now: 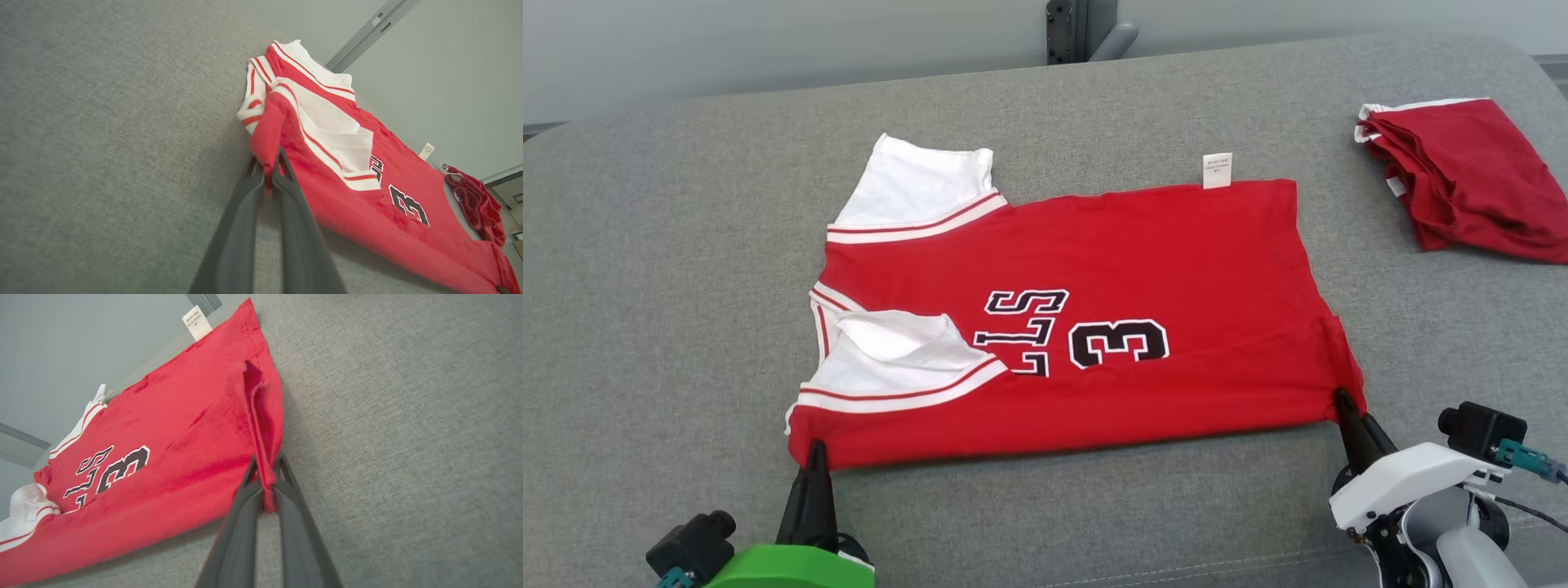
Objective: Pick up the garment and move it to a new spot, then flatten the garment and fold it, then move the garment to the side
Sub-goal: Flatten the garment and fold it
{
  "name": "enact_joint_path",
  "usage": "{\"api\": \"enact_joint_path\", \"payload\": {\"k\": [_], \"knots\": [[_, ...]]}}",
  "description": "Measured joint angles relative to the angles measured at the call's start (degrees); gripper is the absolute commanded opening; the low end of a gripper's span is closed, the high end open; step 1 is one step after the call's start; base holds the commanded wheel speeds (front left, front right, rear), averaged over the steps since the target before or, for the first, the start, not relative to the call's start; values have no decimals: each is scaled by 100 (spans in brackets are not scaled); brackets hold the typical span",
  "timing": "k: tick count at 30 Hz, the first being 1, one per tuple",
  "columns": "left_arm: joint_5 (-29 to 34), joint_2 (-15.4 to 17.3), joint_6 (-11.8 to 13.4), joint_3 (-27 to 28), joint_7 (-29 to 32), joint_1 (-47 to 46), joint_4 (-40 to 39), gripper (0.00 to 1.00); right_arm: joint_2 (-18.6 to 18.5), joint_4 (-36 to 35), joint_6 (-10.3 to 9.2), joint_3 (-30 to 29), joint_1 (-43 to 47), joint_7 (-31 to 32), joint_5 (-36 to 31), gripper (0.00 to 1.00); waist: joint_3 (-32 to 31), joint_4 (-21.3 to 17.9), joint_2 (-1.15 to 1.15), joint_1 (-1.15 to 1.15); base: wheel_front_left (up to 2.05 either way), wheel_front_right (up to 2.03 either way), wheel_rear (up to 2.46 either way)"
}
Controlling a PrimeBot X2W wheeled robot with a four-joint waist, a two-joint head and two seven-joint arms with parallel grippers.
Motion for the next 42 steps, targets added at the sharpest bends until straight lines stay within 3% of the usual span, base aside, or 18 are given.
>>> {"api": "enact_joint_path", "payload": {"k": [4,5,7,8,9,10,11,16,21,27,33,42], "knots": [[70,-10,108,-116,-3,69,112,0,119,-234,-1,-143,180,141,-111,0,-22,-13,0,0,0,0,0],[124,-11,141,-149,-8,76,147,0,143,-277,-1,-171,209,167,-151,11,-28,-17,0,0,0,0,0],[168,-18,233,-178,-8,86,221,0,192,-334,-1,-196,265,272,-210,55,-37,-25,0,0,0,0,0],[167,-19,271,-175,3,86,258,0,212,-368,-1,-213,293,307,-231,100,-40,-30,0,0,0,0,0],[167,-19,291,-180,10,86,283,31,225,-413,-1,-236,322,332,-252,100,-40,-35,0,0,0,0,0],[166,-20,322,-179,26,86,297,51,231,-457,-1,-271,348,346,-272,100,-40,-41,0,0,0,0,0],[166,-18,353,-175,27,88,310,97,241,-503,-1,-325,380,354,-309,100,-39,-48,0,0,0,0,0],[163,132,492,-60,90,150,283,100,271,-775,-4,-646,549,355,-459,100,-26,-89,0,0,0,0,0],[389,563,622,-2,159,45,116,100,275,-1136,-5,-946,570,309,-703,100,18,-145,0,0,0,0,0],[981,1113,522,-347,535,-1122,-83,100,282,-1522,-5,-940,322,355,-977,100,184,-203,0,0,0,0,0],[1395,1440,301,-716,1103,-2643,616,100,236,-1703,-5,-553,-233,412,-1159,100,503,-308,0,0,0,0,0],[1697,1594,157,-984,1672,-4458,1975,100,41,-1922,-5,204,-1110,322,-1143,100,1200,-599,0,0,0,0,0]]}}
